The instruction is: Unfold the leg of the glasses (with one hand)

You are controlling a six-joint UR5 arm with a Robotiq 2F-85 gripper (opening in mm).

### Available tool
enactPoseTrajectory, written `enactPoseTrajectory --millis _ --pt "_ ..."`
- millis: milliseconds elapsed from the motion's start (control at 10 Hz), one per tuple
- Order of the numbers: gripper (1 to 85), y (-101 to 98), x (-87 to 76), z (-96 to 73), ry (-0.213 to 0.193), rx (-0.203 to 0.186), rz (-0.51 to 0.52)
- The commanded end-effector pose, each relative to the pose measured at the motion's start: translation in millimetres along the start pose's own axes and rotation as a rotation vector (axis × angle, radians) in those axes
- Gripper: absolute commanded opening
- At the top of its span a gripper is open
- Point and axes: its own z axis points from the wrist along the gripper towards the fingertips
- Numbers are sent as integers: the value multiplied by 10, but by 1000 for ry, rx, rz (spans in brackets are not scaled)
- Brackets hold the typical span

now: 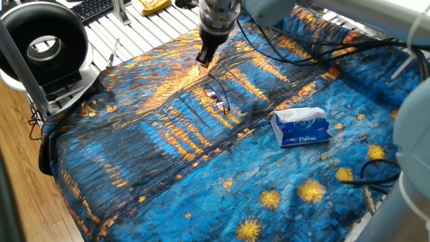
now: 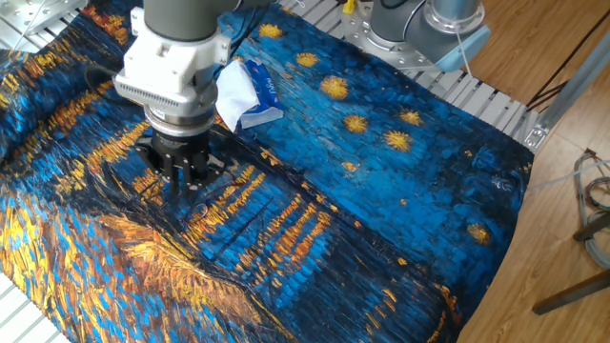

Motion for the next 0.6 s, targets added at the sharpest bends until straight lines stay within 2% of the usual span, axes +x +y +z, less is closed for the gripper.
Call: enactPoseTrajectory --millis 0,200,300,500 --pt "280 261 267 149 116 -100 146" --pt "280 215 421 186 173 -80 155" --pt "280 201 431 188 177 -75 155" --pt "277 221 529 176 216 -77 159"
